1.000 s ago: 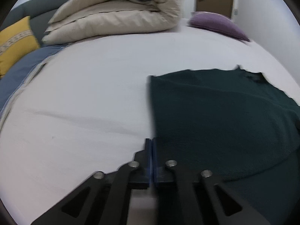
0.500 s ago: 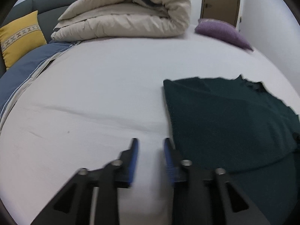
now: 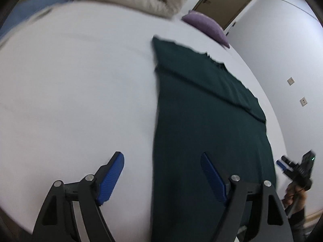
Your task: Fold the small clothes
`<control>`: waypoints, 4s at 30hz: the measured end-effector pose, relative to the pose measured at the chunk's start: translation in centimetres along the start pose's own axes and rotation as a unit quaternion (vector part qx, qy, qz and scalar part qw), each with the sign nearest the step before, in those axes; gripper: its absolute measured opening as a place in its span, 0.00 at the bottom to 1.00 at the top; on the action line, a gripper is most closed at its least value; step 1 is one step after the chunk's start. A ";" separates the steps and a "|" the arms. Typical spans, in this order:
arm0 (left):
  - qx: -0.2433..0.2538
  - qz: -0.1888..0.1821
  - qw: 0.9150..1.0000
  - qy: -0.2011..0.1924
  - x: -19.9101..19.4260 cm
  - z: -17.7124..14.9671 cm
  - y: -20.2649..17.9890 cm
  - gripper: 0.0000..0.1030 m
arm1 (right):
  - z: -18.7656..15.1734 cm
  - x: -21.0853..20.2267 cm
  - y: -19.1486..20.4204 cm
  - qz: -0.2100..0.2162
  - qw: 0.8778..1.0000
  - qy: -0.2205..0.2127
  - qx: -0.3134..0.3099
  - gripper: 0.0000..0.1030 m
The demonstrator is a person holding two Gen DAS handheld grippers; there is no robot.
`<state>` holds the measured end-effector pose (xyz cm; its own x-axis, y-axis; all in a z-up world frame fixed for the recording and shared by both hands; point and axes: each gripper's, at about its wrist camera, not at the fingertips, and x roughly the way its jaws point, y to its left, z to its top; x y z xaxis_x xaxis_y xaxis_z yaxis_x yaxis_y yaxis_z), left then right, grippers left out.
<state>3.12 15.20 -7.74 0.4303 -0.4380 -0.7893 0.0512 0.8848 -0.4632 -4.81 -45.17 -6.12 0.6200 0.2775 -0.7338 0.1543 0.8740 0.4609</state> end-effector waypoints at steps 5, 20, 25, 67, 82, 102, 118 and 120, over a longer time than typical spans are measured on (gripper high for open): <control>-0.009 -0.028 0.999 0.033 -1.3 -3.9 0.4 0.78 | -5.2 -3.4 -3.3 0.009 0.999 0.035 0.026 0.65; -0.036 -0.095 0.991 0.085 -0.8 -7.8 0.9 0.57 | -10.8 -6.9 -7.9 0.071 0.989 0.091 0.098 0.64; -0.027 -0.084 0.991 0.097 -0.7 -8.0 1.2 0.33 | -11.0 -6.4 -8.6 0.054 0.985 0.123 0.109 0.58; -0.092 -0.211 0.973 0.018 -6.6 -6.5 -0.8 0.06 | -9.5 -9.7 -6.7 0.141 0.979 0.084 0.124 0.06; -0.169 -0.306 0.936 -0.043 -6.2 1.0 -1.6 0.06 | 0.1 -9.7 -2.7 0.216 0.966 -0.018 0.141 0.06; -0.231 -0.275 0.931 -0.069 8.0 20.9 -0.9 0.06 | 20.6 4.6 -2.0 0.185 0.960 -0.089 0.190 0.06; -0.258 -0.189 0.947 -0.039 18.4 24.9 2.5 0.47 | 28.3 23.2 -5.9 0.061 0.969 -0.028 0.237 0.11; -0.256 -0.185 0.947 -0.057 17.0 24.7 2.5 0.60 | 28.4 23.6 -6.1 0.063 0.969 -0.041 0.237 0.17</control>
<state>32.86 13.85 -12.34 0.5649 -0.6573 -0.4988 -0.2125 0.4682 -0.8577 30.76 -55.27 -12.11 0.7131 0.3209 -0.6233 0.3967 0.5484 0.7362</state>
